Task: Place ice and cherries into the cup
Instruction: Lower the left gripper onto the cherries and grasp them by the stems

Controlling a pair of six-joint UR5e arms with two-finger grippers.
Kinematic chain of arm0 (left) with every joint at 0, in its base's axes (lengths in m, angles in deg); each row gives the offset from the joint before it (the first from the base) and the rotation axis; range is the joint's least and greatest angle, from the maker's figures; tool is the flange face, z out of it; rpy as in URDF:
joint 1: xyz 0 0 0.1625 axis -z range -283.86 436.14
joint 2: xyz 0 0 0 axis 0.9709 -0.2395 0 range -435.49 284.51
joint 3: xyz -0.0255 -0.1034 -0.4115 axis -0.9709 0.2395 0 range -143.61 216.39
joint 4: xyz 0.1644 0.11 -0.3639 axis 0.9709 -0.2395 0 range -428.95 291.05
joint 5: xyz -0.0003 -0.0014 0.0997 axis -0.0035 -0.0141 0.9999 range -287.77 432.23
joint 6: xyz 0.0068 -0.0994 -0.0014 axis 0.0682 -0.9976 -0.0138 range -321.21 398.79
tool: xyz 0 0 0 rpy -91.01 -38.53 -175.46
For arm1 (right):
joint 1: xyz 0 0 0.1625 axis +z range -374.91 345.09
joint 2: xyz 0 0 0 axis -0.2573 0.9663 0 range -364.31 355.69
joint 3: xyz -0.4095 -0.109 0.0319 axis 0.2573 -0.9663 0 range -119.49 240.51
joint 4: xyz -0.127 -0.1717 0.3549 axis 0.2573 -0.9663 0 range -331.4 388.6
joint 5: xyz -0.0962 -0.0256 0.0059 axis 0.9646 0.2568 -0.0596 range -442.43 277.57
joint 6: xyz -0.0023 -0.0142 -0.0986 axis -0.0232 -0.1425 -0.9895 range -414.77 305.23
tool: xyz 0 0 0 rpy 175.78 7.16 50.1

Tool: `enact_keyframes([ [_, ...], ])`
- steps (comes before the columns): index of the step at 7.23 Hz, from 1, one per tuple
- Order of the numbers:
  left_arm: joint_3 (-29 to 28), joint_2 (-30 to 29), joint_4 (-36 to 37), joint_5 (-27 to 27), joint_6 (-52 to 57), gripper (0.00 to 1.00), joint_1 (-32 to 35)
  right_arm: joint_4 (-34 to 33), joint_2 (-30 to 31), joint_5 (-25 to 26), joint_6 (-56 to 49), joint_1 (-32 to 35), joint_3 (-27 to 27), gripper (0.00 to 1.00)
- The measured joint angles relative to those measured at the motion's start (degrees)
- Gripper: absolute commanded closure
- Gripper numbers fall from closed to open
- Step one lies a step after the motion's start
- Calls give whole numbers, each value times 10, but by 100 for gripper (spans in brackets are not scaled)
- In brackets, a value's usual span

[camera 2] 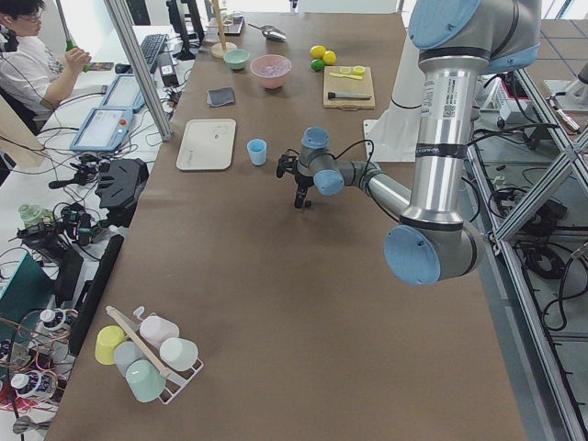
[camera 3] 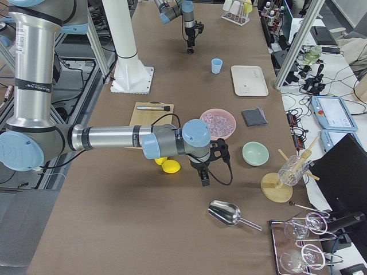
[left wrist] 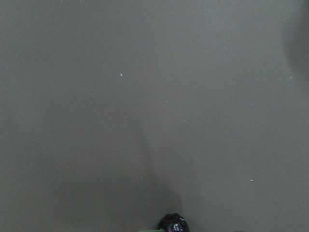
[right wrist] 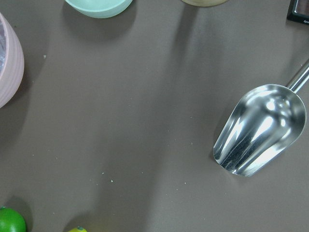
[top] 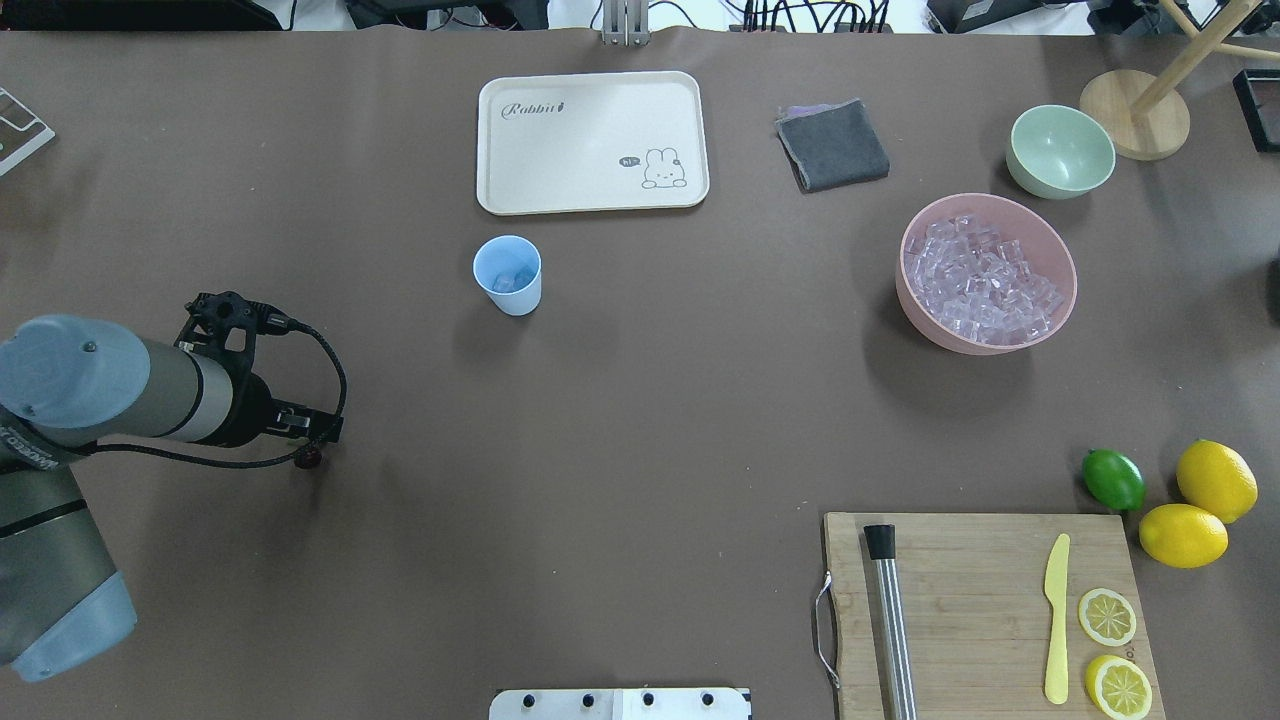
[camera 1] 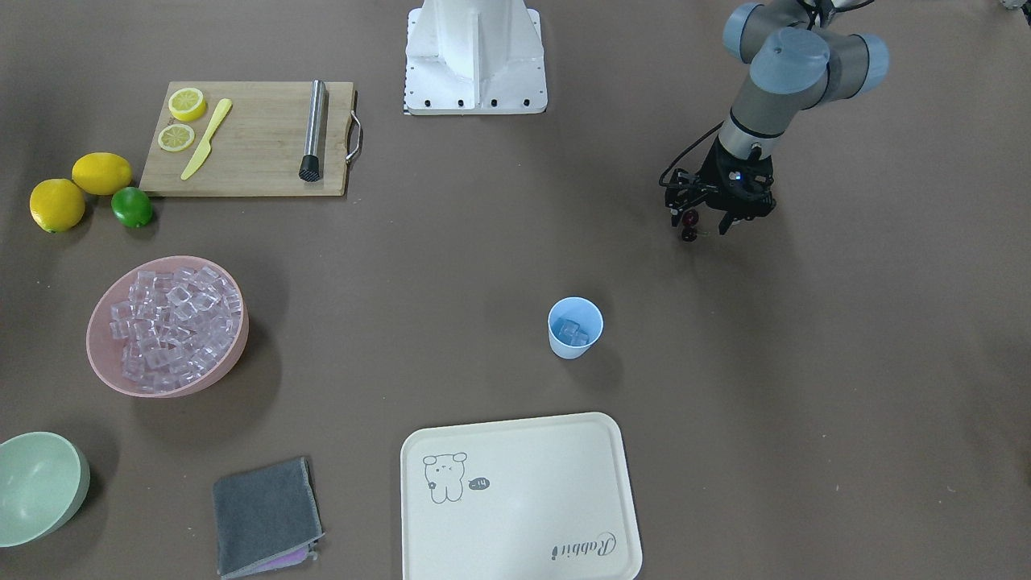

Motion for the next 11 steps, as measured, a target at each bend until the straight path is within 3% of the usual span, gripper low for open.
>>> enact_keyframes([
  [4, -10, -1, 3, 7, 0, 55, -5, 1, -1, -2, 0, 1, 1, 2],
  [6, -9, 0, 3, 8, 0, 95, -5, 2, 1, -4, 0, 1, 2, 2],
  [7, -8, 0, 2, 8, 0, 100, -5, 3, 2, -4, 0, 2, 2, 2],
  [11, 4, -2, 2, 8, 3, 100, -2, 3, 3, -5, 1, 1, 1, 2],
])
